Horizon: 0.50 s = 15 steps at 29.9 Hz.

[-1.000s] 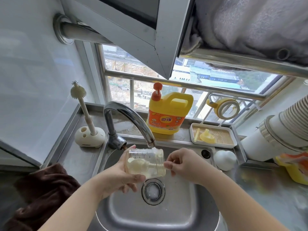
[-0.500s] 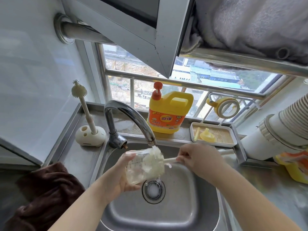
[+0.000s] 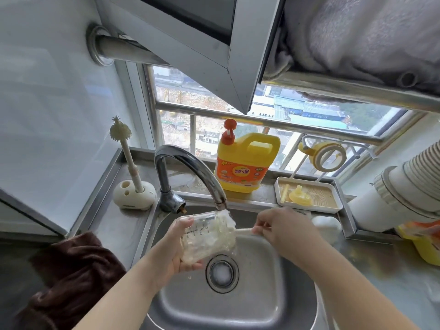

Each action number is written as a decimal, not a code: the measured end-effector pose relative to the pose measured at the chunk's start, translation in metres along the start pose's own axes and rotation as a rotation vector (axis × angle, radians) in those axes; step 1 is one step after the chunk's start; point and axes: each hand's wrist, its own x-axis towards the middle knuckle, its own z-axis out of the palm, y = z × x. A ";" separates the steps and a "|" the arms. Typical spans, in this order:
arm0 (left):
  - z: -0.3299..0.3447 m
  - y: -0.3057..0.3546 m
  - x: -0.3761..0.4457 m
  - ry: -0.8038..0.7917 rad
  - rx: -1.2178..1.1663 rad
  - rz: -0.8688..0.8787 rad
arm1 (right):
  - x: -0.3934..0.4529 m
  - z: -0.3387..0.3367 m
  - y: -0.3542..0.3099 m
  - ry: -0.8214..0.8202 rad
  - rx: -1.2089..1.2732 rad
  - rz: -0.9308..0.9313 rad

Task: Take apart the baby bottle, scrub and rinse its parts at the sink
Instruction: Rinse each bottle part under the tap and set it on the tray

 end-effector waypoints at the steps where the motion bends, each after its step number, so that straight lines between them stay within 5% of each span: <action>1: -0.001 -0.001 0.000 0.019 0.025 0.002 | 0.000 -0.003 0.001 0.018 -0.019 -0.003; 5: -0.002 -0.004 0.000 0.012 0.028 -0.008 | -0.001 -0.002 -0.010 0.000 -0.075 -0.055; 15: 0.010 -0.005 -0.007 -0.154 -0.179 0.126 | 0.013 0.003 -0.019 -0.121 0.325 -0.003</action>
